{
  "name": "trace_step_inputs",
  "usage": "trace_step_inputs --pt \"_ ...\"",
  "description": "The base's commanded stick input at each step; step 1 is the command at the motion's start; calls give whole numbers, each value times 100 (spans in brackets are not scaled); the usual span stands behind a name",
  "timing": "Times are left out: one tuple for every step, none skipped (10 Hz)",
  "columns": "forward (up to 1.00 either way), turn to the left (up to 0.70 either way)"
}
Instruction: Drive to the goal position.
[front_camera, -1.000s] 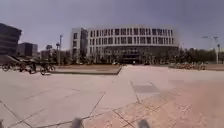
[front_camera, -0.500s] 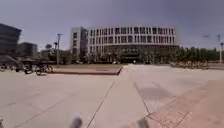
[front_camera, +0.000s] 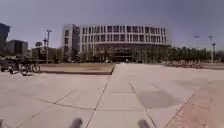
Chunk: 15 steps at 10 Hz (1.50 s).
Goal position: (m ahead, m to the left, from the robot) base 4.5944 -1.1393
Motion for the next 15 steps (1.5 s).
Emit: trace_step_inputs --pt "100 -40" --pt "100 -40" --pt "100 -40" --pt "100 -20" --pt "100 0" --pt "100 0" --pt "100 0" --pt "100 0" --pt "100 0" --pt "100 0" --pt "100 0" --pt "100 0" --pt "100 0" --pt "100 0" --pt "100 0"
